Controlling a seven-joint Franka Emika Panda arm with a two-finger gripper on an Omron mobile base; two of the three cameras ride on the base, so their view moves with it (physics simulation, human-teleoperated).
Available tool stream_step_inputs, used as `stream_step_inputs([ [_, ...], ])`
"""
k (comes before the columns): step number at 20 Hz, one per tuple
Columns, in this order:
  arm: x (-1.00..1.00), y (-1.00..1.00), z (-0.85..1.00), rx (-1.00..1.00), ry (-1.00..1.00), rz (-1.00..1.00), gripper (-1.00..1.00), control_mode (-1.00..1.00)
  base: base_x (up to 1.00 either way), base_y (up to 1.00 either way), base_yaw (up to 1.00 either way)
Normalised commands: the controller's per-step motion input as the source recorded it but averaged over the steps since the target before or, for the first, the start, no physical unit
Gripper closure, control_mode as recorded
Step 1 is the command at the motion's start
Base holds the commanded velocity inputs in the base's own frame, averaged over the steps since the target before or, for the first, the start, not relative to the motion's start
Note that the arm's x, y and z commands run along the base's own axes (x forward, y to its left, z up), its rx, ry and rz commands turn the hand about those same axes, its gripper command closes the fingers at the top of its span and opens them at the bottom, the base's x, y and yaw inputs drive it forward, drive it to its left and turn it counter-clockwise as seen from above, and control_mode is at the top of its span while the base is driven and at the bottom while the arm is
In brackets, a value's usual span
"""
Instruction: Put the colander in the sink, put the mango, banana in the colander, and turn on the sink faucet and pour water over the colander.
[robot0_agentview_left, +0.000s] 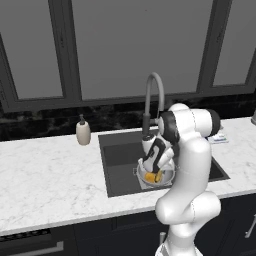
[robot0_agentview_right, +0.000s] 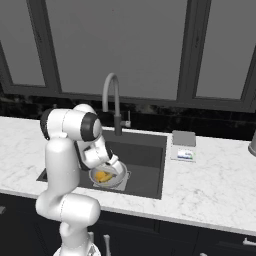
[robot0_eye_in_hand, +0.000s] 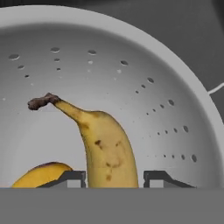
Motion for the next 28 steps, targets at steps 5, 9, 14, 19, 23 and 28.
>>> stream_step_inputs([
  [5,0.01,0.0,-0.01,-0.07,0.0,0.0,-1.0,-1.0,0.0,0.0,0.0],
  [9,-0.02,0.03,0.17,-0.06,0.0,0.0,-1.0,-1.0,0.0,0.0,0.0],
  [14,-0.19,0.3,0.41,-0.01,0.0,0.01,-1.0,-1.0,0.0,0.0,0.0],
  [19,-0.37,0.21,0.51,0.0,0.0,0.02,-1.0,-1.0,0.0,0.0,0.0],
  [23,-0.39,0.02,0.61,0.0,0.0,0.06,-1.0,-1.0,0.0,0.0,0.0],
  [28,-0.59,-0.02,0.65,0.0,0.0,0.09,-1.0,-1.0,0.0,0.0,0.0],
])
